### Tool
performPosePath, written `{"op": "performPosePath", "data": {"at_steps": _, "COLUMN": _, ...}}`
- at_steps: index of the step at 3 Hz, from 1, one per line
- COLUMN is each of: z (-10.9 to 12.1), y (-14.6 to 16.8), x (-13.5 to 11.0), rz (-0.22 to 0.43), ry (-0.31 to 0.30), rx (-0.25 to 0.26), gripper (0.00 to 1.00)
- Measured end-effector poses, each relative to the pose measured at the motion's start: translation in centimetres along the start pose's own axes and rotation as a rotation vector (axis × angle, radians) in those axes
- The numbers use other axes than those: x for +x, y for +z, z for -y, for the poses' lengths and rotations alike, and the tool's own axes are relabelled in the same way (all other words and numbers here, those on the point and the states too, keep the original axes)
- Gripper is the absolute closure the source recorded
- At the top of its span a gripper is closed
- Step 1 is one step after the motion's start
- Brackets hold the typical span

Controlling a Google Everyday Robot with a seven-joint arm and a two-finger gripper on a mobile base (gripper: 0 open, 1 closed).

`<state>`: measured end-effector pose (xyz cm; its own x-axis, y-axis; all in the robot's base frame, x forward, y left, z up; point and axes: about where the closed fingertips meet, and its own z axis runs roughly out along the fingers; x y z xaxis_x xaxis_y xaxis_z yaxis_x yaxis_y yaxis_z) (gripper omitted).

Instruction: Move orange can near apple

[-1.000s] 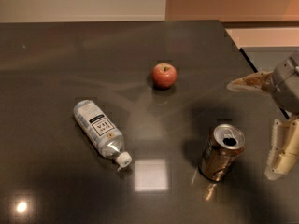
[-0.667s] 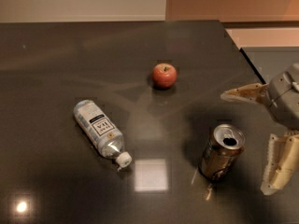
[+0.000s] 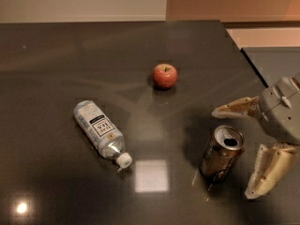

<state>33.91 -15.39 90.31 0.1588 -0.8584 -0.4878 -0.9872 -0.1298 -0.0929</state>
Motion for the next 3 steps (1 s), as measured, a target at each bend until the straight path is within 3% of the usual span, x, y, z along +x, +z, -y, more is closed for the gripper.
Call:
{"op": "performPosePath", "data": {"at_steps": 2, "z": 1.2, "y": -0.2, "x": 0.3, "rz": 0.003, "ry": 0.025, "rx": 0.016, "gripper": 0.62}}
{"op": "performPosePath", "data": {"at_steps": 3, "z": 3.2, "y": -1.6, "x": -0.6, "rz": -0.007, "ry": 0.056, "rx": 0.059, "gripper": 0.86}}
